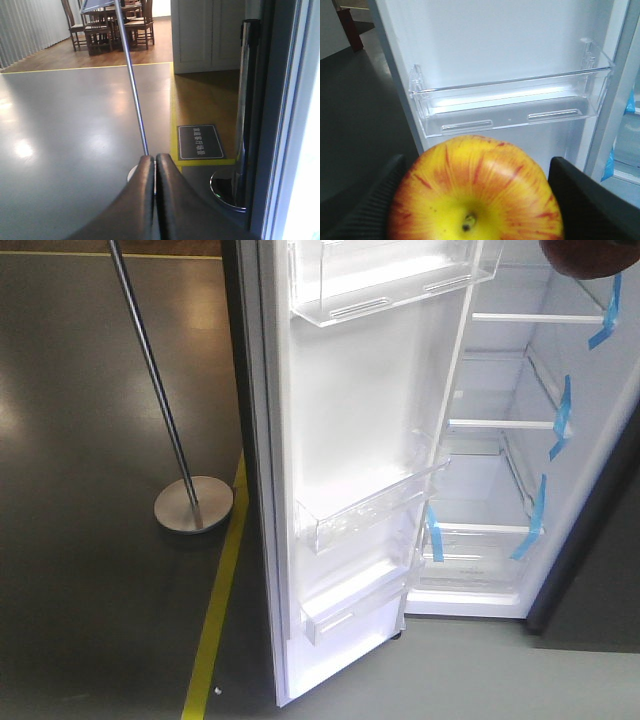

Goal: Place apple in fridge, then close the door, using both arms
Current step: 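Move the held apple toward the clear door bin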

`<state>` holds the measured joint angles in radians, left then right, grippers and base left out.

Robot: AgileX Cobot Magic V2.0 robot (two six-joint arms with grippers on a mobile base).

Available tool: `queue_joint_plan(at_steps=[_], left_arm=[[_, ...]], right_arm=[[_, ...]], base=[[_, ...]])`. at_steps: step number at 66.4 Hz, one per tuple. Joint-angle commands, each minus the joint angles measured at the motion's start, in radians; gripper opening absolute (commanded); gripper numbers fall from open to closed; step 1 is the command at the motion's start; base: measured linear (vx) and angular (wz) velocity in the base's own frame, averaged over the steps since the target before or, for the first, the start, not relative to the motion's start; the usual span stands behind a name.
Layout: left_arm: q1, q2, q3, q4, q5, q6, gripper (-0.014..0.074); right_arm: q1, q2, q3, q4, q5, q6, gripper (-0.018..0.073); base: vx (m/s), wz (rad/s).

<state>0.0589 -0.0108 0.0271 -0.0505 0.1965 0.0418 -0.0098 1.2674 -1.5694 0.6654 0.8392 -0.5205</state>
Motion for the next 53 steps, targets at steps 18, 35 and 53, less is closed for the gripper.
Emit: queue_joint_plan(at_steps=[18,35,53], left_arm=[[-0.002,-0.015,0.015,-0.009,-0.077,-0.002,-0.0008],[-0.002,-0.015,0.015,-0.009,-0.077,-0.002,-0.0008],[-0.002,-0.015,0.015,-0.009,-0.077,-0.002,-0.0008]], right_arm=[[0.001,-0.026,-0.033,0.032,-0.071,-0.007,0.0141],[0.001,-0.026,-0.033,0.032,-0.071,-0.007,0.0141],[0.001,-0.026,-0.033,0.032,-0.071,-0.007,0.0141]], base=[[0.12,-0.09],[0.11,-0.08],[0.1,-0.06]])
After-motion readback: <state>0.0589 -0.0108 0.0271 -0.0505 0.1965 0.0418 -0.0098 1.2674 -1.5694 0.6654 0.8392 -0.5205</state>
